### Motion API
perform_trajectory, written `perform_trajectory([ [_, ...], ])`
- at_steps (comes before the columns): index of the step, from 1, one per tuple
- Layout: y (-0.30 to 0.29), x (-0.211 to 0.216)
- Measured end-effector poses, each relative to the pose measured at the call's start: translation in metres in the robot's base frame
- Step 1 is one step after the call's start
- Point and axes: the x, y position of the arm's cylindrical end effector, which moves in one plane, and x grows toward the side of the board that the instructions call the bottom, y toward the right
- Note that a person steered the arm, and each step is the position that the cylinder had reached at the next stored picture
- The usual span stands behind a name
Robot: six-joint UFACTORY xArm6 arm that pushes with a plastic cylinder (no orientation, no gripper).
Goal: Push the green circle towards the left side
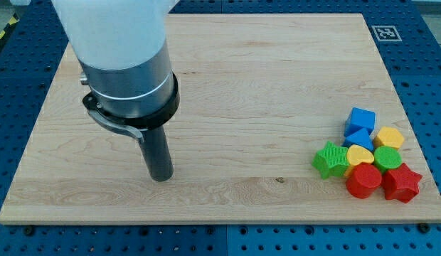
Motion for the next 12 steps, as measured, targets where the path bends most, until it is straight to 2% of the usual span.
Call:
perform_trajectory([
  [5, 0.015, 0.012],
  [6, 0.077, 0.021],
  [7, 0.162, 0.048],
  [8, 0.208, 0.056],
  [9, 0.220, 0.056],
  [10, 0.268, 0.055],
  [11, 0.366, 0.055],
  [12, 0.382, 0.055],
])
